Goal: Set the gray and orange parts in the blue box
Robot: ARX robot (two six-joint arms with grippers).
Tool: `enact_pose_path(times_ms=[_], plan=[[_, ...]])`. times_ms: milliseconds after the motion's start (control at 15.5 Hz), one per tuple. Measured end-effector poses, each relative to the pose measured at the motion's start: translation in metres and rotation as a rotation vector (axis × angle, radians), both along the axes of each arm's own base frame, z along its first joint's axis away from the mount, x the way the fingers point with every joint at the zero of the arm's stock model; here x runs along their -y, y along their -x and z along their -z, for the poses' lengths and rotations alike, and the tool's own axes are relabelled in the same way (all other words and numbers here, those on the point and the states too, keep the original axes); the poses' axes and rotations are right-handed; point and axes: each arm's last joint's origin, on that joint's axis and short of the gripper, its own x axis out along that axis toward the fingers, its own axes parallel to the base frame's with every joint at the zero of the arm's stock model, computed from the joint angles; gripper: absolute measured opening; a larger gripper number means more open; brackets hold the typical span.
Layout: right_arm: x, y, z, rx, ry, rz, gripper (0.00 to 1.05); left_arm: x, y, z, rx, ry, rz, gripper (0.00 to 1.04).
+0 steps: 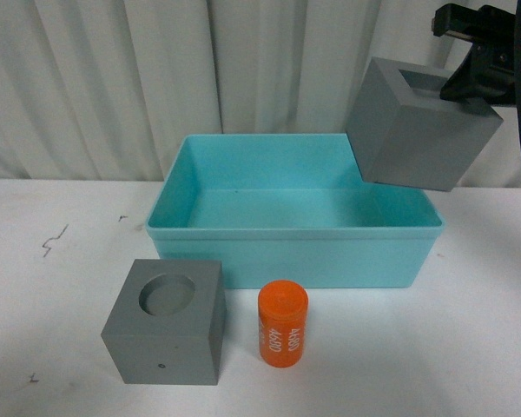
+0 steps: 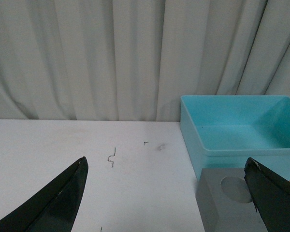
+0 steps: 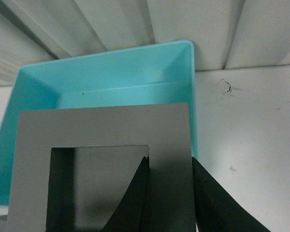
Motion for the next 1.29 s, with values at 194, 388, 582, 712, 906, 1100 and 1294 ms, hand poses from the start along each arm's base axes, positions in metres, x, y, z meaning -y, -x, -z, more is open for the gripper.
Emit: enact_pose_path(times_ms=[194, 388, 582, 712, 906, 1100, 1294], plan=[[-0.009, -0.024, 0.005, -0.018, -0.011, 0.003, 0.19, 0.0, 0.0, 0.0, 0.0, 0.0, 0.0, 0.98], [-0.023, -0.046, 0.019, -0.055, -0.027, -0.003, 0.19, 0.0, 0.0, 0.0, 0.0, 0.0, 0.0, 0.98], [-0.035, -0.059, 0.032, -0.077, -0.033, -0.012, 0.19, 0.0, 0.0, 0.0, 0.0, 0.0, 0.0, 0.98], [-0.041, -0.068, 0.039, -0.09, -0.027, -0.004, 0.19, 0.0, 0.0, 0.0, 0.0, 0.0, 0.0, 0.98], [-0.045, -0.075, 0.056, -0.115, -0.012, 0.014, 0.19, 0.0, 0.0, 0.0, 0.0, 0.0, 0.0, 0.98], [-0.045, -0.081, 0.068, -0.145, -0.001, 0.031, 0.18, 0.0, 0.0, 0.0, 0.0, 0.0, 0.0, 0.98], [-0.046, -0.082, 0.066, -0.135, -0.012, 0.036, 0.36, 0.0, 0.0, 0.0, 0.0, 0.0, 0.0, 0.98]])
